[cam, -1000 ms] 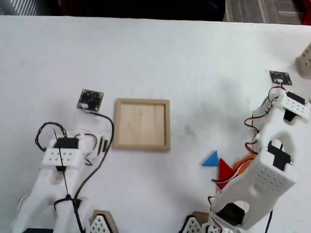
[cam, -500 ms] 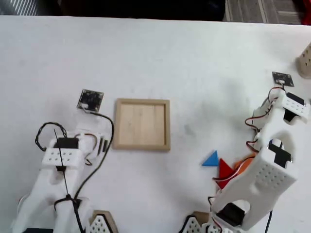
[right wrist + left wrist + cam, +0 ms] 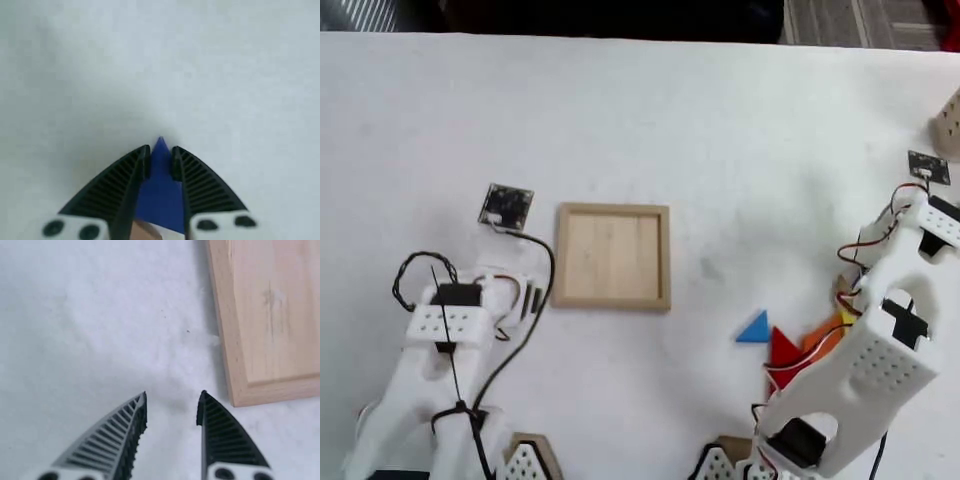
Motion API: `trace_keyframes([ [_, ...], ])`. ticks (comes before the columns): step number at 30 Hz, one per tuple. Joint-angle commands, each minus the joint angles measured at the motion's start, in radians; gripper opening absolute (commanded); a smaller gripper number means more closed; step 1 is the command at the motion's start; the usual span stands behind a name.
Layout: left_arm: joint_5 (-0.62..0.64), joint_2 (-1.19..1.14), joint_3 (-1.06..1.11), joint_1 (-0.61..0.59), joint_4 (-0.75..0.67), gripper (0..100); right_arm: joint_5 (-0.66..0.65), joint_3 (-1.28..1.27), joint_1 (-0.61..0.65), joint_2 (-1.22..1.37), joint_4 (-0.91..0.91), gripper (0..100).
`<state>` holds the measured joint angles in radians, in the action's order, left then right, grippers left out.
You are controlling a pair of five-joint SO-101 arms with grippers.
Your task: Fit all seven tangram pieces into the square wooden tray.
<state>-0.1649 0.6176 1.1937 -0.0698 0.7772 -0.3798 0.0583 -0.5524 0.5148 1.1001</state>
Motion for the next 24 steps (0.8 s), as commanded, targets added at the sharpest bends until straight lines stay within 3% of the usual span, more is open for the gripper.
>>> trace_keyframes([
  [1, -0.008, -0.001, -0.025, -0.004, -0.020, 17, 0.005, 0.054, 0.010, -0.093, 0.110, 3.9],
  [7, -0.008, -0.001, -0.025, -0.004, -0.020, 17, -0.103, 0.075, 0.008, -0.228, 0.354, 22.6],
  [11, -0.008, -0.001, -0.025, -0.004, -0.020, 17, -0.135, -0.012, 0.002, -0.268, 0.377, 23.1],
  [24, -0.008, -0.001, -0.025, -0.005, -0.020, 17, -0.160, -0.359, 0.002, -0.265, -0.058, 23.0],
])
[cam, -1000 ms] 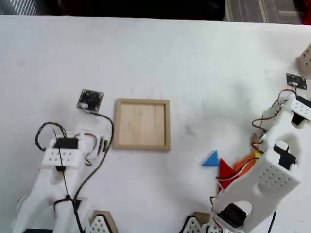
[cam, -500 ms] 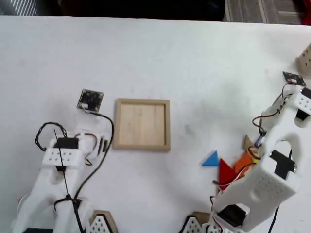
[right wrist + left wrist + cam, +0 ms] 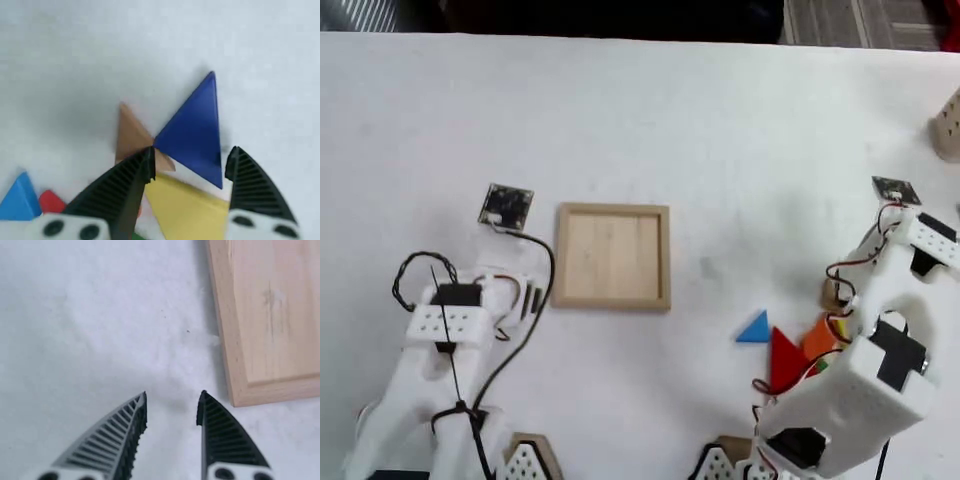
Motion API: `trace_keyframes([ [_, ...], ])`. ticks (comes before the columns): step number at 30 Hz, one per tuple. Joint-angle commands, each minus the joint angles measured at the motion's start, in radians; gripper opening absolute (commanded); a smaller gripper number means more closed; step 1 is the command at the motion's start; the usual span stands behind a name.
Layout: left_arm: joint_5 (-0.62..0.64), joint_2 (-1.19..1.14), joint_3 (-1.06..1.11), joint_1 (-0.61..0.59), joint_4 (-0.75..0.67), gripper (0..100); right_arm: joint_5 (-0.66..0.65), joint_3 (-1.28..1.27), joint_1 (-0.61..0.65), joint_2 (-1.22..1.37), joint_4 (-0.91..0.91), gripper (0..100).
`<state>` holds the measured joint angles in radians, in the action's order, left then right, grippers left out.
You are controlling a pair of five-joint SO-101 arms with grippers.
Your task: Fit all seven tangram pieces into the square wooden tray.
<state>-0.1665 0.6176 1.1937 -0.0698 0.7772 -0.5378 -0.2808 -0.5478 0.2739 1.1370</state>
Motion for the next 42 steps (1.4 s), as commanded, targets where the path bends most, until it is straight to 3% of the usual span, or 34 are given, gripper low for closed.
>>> trace_keyframes([
  [1, -0.006, -0.001, -0.025, -0.005, -0.020, 17, -0.002, -0.020, -0.004, -0.024, -0.107, 23.0],
  [15, -0.006, -0.001, -0.025, -0.005, -0.020, 17, 0.002, -0.025, -0.022, -0.021, -0.159, 22.5],
  [21, -0.006, -0.001, -0.025, -0.005, -0.017, 17, 0.003, -0.031, -0.018, 0.036, -0.197, 11.1],
  [28, -0.006, -0.001, -0.025, -0.005, -0.017, 17, 0.003, -0.031, -0.022, 0.045, -0.214, 10.9],
  [42, -0.006, -0.001, -0.025, -0.005, -0.018, 17, 0.003, -0.032, -0.018, -0.180, -0.113, 10.6],
])
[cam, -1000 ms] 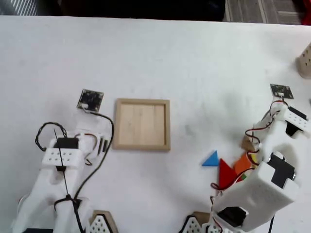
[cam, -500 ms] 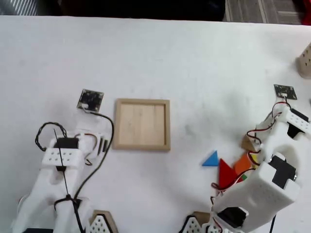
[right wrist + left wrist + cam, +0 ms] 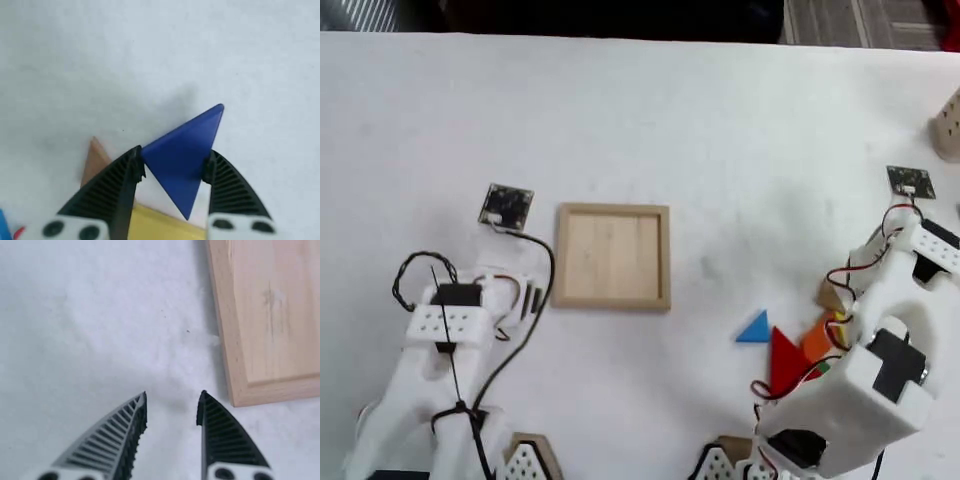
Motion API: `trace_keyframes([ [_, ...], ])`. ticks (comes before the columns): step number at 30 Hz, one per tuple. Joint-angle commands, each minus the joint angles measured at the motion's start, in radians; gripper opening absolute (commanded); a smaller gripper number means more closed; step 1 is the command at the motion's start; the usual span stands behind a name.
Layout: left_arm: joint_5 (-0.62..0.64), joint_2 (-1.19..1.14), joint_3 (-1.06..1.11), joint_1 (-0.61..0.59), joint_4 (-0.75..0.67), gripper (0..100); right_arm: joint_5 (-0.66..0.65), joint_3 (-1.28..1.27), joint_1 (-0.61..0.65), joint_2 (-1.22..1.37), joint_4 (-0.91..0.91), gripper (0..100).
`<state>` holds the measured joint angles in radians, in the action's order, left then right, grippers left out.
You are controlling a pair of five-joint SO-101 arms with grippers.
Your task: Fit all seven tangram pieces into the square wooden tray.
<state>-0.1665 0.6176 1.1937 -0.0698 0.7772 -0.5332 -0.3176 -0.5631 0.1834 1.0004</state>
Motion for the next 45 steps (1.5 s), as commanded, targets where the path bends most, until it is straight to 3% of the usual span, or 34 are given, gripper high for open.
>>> trace_keyframes([
  [1, -0.006, -0.001, -0.025, -0.005, -0.018, 17, -0.002, 0.005, -0.002, -0.099, 0.027, 10.6],
  [8, -0.006, -0.001, -0.025, -0.005, -0.018, 17, 0.028, 0.006, 0.028, -0.127, 0.082, 10.6],
  [18, -0.005, 0.002, -0.025, -0.012, -0.018, 17, 0.196, 0.040, 0.231, -0.127, 0.168, 10.8],
  [23, -0.006, 0.002, -0.025, -0.012, -0.020, 17, 0.307, 0.132, 0.170, -0.125, 0.168, 13.5],
  [29, -0.006, 0.002, -0.026, -0.010, -0.020, 17, 0.284, 0.143, 0.137, -0.114, 0.160, 25.8],
  [39, -0.006, 0.004, -0.026, -0.010, -0.020, 17, 0.267, 0.166, 0.104, 0.082, -0.039, 20.4],
  [45, -0.006, 0.004, -0.026, -0.010, -0.020, 17, 0.265, 0.267, 0.068, 0.199, -0.038, 20.4],
])
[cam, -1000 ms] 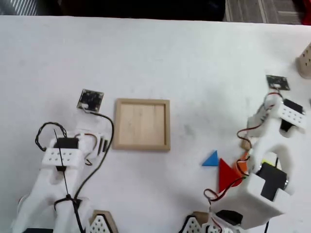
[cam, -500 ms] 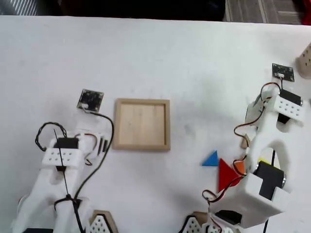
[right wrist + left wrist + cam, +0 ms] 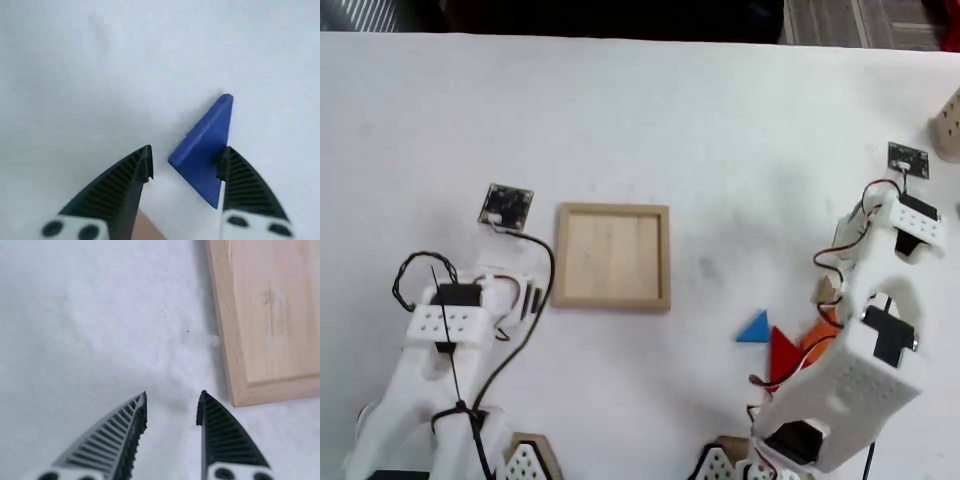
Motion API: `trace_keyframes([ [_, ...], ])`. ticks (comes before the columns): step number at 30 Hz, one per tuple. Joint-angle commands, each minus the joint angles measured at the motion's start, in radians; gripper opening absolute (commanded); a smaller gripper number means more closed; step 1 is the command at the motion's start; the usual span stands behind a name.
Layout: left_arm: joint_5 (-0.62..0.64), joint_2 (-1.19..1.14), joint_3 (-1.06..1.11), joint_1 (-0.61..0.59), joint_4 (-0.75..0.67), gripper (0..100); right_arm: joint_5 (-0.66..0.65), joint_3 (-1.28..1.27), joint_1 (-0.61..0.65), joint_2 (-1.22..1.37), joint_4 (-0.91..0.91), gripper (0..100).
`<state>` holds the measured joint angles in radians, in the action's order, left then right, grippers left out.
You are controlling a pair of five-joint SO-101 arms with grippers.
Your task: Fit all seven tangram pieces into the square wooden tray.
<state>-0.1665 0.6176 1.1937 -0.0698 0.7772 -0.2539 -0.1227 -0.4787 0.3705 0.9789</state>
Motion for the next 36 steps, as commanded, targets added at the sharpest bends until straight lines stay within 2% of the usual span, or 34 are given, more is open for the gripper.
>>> trace_keyframes([
  [1, -0.006, 0.004, -0.026, -0.010, -0.020, 17, -0.014, 0.086, -0.019, 0.025, -0.016, 20.4],
  [15, -0.006, 0.004, -0.026, -0.010, -0.020, 17, -0.015, 0.144, -0.022, 0.162, -0.015, 20.0],
  [24, -0.006, 0.004, -0.026, -0.010, -0.020, 17, -0.015, 0.144, -0.039, 0.159, -0.015, 1.3],
  [30, -0.006, 0.004, -0.026, -0.010, -0.020, 17, -0.014, 0.173, -0.038, 0.157, 0.036, 5.3],
  [34, -0.006, 0.004, -0.026, -0.010, -0.020, 17, -0.015, 0.264, -0.031, 0.124, 0.216, 18.0],
  [36, -0.006, 0.004, -0.026, -0.010, -0.020, 17, -0.060, 0.308, -0.028, 0.099, 0.317, 24.5],
])
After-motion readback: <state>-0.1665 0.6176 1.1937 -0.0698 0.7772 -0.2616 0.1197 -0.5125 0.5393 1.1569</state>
